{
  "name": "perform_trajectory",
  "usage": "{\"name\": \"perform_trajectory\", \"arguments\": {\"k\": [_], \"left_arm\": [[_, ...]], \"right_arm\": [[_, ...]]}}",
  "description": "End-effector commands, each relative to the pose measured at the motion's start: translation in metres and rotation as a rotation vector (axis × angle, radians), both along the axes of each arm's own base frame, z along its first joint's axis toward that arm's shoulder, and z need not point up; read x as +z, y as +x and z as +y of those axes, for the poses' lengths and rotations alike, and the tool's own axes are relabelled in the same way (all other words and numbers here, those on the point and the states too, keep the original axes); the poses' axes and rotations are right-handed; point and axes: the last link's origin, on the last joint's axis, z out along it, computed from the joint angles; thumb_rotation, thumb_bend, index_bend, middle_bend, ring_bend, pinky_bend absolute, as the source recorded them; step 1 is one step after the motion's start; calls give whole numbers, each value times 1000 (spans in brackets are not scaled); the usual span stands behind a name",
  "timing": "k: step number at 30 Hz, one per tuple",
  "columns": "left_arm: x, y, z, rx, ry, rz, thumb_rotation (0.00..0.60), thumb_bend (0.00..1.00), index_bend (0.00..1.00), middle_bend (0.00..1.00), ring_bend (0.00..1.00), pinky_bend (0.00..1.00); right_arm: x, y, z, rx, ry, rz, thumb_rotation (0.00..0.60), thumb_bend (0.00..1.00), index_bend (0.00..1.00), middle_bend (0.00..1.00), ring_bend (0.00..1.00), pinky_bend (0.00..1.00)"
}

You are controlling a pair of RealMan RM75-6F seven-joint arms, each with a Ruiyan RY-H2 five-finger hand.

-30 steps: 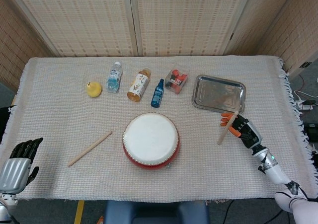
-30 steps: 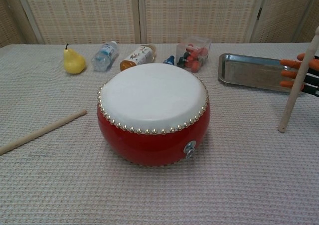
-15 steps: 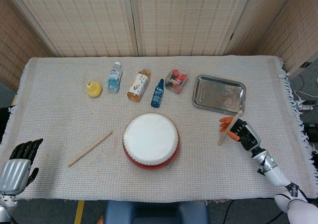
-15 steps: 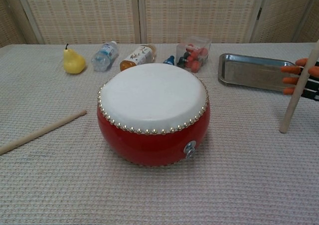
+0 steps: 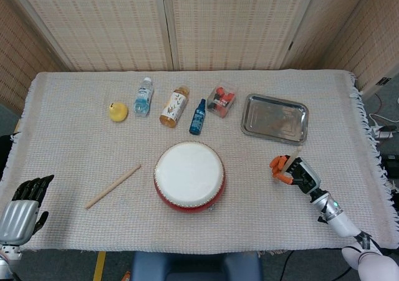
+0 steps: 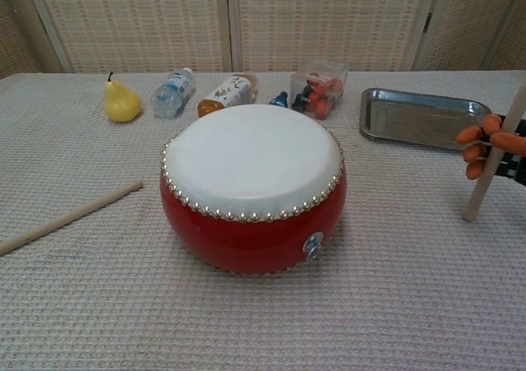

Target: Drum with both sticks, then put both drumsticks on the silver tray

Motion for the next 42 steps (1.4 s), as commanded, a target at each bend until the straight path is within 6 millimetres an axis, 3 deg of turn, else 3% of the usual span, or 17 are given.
{"name": "perform_trajectory", "arguments": {"k": [1,11,19,26,28,34,38,42], "left_arm": [[0,0,0,-1,-1,0,600,287,57,110,101,111],[0,1,0,-2,-4,1,600,287,57,110,100,109],[0,2,1,-4,-10,1,600,288,57,110,101,107],[-1,1,1,0,-12,0,600,287,57,110,101,103],[-1,1,1,1,-14,0,600,287,57,110,101,102],[-2,0,1,4,-17,5,600,288,57,110,100,101],[-1,-1,1,6,-17,12,600,288,57,110,100,100],[-1,-1,3,0,-20,19,600,288,57,110,100,101]], "right_arm": [[-2,-2,2,-7,8,12,600,221,663,503,524,563],[-18,-5,5,-24,49,81,600,217,784,613,626,638],[-35,2,0,-8,75,148,600,212,985,795,818,804],[-39,6,-3,-3,61,161,600,219,1000,921,960,949],[-40,7,-4,-6,52,164,600,279,1000,965,993,989],[-41,11,-6,13,16,192,600,603,1000,1000,1000,1000],[-37,15,-8,85,-7,277,600,726,1000,1000,1000,1000],[-26,20,-12,227,-32,485,600,801,1000,1000,1000,1000]]}}
